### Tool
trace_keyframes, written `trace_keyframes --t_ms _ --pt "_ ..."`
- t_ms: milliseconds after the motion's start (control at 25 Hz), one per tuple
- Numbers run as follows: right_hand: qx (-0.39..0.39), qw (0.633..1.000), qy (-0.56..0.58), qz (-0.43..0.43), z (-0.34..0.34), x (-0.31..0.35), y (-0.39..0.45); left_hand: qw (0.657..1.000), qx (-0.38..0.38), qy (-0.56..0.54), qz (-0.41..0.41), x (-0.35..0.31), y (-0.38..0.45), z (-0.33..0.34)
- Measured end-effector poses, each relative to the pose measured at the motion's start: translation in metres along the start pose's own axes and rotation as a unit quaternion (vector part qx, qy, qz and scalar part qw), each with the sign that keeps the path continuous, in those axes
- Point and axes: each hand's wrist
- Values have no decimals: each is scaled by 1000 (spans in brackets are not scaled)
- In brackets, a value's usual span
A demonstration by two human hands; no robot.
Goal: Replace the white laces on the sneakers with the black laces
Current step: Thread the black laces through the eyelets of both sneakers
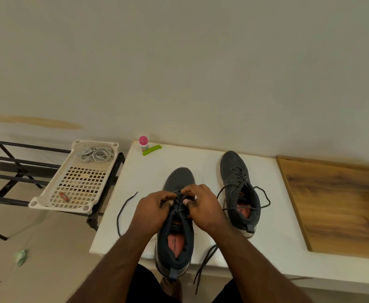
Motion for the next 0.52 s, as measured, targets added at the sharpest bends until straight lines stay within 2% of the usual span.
trace_keyframes --t_ms 80,320,520 --pt "4 1000 -4 4 -1 2 0 1000 2 8 3 -1 0 1" --pt "-26 979 156 126 -4 2 -5 1000 1 15 10 -9 7 -6" --pt "2 973 163 160 -8 9 1 981 65 158 88 -13 38 -2"
Point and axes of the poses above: each hand's wrist, its own y-axis towards the middle knuckle, its own z-axis out of the palm, x = y × z, and after that the axes turned 9 degrees about -x, right-handed
